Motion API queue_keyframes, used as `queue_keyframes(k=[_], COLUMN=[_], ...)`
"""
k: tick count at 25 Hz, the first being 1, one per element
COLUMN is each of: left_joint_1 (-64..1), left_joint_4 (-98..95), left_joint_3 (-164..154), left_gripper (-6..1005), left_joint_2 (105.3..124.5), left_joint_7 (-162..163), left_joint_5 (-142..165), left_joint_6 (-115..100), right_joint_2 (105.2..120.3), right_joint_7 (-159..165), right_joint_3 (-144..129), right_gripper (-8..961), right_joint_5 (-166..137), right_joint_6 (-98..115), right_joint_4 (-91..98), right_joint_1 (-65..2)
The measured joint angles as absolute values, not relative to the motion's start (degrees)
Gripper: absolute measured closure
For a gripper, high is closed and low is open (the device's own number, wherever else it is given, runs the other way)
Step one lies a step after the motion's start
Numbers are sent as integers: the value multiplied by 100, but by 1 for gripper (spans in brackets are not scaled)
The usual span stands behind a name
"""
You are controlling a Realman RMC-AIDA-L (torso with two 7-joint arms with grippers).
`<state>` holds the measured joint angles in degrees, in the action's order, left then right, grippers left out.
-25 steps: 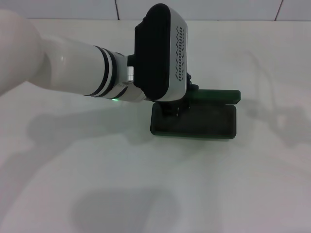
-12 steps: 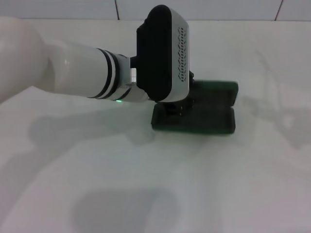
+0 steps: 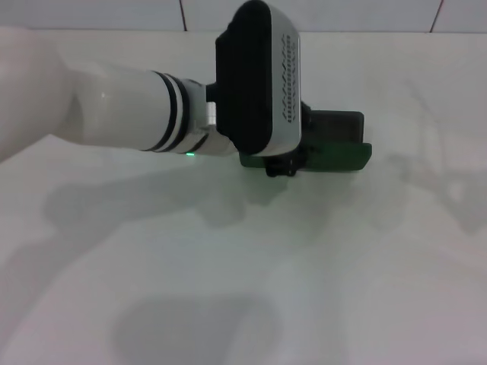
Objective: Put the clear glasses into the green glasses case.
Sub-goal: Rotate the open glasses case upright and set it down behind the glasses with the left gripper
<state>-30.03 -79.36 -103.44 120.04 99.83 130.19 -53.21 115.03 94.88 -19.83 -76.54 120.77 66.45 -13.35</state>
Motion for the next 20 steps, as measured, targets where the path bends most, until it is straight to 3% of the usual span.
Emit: queue_keyframes(k=[8, 20], left_joint_1=[-2568, -2499], left_joint_4=[-8455, -7892], left_joint_3=[-10255, -10541], left_gripper=[756, 757], left_joint_2=[11995, 11998], left_joint_7=[9953, 9934], left_joint_5=[12972, 12972], left_joint_6=[-5235, -4597], right_joint_2=[11471, 11433], right_joint_7=[9386, 9369], right_joint_3=[-1942, -1933], right_gripper=[881, 881], right_joint_5=[-7670, -7673], right_joint_6=[12144, 12147], right_joint_4=[6388, 6174], right_joint_1=[-1347, -1327])
